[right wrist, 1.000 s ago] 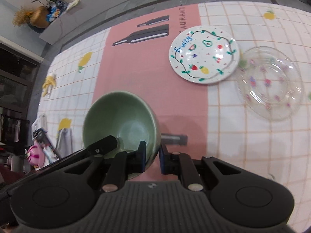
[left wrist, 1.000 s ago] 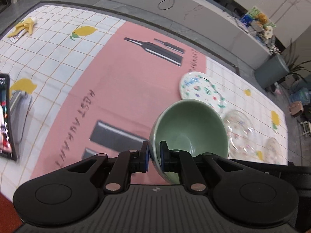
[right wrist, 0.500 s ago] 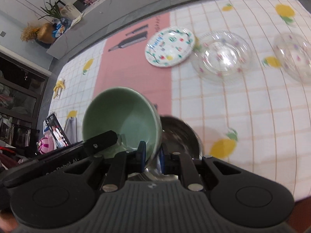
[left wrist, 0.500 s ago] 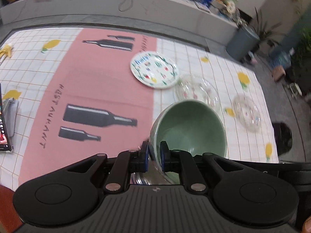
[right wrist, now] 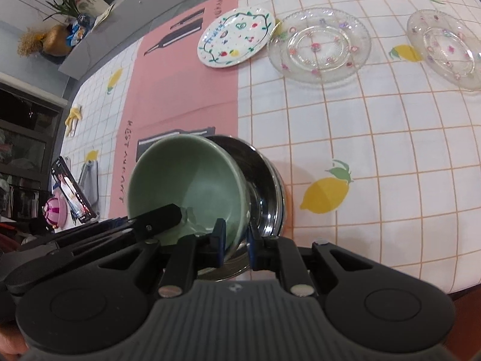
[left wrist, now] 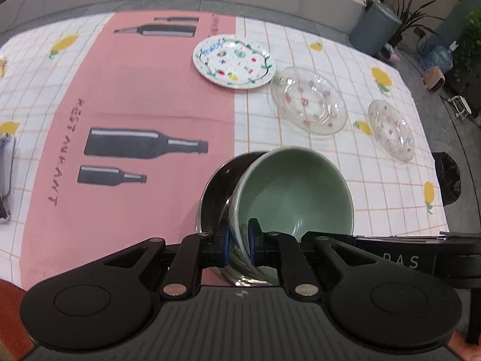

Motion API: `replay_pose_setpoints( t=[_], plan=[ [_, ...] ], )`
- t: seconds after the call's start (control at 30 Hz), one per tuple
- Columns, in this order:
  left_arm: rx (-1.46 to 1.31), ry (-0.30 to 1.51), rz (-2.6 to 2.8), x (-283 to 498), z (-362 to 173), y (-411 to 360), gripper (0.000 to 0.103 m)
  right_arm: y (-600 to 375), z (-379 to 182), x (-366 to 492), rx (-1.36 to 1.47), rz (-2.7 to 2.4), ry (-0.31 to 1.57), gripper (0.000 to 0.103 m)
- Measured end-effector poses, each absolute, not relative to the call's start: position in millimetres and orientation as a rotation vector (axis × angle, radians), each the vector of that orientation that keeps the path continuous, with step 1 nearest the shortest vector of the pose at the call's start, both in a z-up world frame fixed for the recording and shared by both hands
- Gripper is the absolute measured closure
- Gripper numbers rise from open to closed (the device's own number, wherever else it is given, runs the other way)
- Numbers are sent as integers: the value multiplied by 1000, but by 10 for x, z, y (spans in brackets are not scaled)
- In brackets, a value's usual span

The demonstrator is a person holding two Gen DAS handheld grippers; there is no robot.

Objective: Organize plates and bowls
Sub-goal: 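Carry the green bowl with both grippers over the steel bowls, then lower the green bowl into the steel bowl and open both grippers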

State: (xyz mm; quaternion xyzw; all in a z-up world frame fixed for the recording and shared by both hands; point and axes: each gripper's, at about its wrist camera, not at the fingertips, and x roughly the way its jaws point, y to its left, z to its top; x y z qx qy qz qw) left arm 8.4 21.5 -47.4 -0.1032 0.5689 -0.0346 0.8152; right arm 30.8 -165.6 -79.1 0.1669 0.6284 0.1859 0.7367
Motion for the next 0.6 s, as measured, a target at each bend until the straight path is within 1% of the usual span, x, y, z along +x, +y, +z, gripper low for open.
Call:
replay_pose_setpoints(
  t=[0.4,0.6],
  plan=[
    [-203,1249,-72,110,-593,230,87,-1545,-897,331,302,392,1391,91],
    [-172,1239,-66,112,-603,193,86,-1537,-929,339,285,382,1387,91]
  ],
)
